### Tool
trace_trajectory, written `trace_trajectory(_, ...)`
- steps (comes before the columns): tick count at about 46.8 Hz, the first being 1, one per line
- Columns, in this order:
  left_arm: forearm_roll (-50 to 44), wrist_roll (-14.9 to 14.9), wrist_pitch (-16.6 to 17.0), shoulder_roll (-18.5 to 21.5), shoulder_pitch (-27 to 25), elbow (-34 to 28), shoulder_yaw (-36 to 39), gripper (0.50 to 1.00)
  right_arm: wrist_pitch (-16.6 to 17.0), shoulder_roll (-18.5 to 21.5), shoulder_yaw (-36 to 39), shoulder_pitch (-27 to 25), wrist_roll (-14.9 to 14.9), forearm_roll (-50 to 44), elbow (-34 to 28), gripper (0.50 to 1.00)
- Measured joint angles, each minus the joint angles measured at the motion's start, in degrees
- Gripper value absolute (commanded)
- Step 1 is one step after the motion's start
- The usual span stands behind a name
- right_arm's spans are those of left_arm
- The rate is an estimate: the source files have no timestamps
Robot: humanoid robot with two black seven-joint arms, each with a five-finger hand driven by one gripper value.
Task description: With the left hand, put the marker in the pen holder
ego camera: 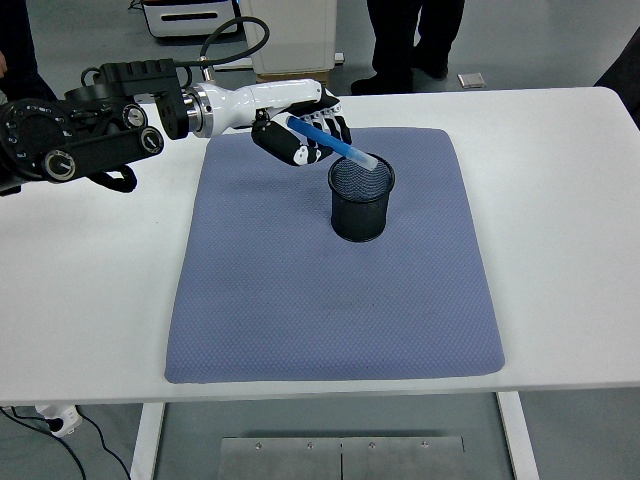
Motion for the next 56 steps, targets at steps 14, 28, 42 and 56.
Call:
trace_trajectory(14,-0.05,0.26,-0.10,-3.51,5.21,0.68,-7.14,0.500,0.00,0.00,0.00,0.02,0.00,0.00,0.00,1.000)
trace_trajectory(28,-2.77,0.27,-0.10,-7.29,11.25,4.42,-12.93,0.500,0.00,0.00,0.00,0.01,0.00,0.00,0.00,1.000)
trace_trajectory(42,-7.34,0.27,-0.07,-11.13,17.16,7.64,-19.43,0.500,0.00,0.00,0.00,-0.01,0.00,0.00,0.00,1.000)
trace_trajectory(56,-12.33,0.00,0.10,-13.99,21.53,9.45,-23.60,0.607,0.00,0.00,0.00,0.00,0.00,0.00,0.01,1.000)
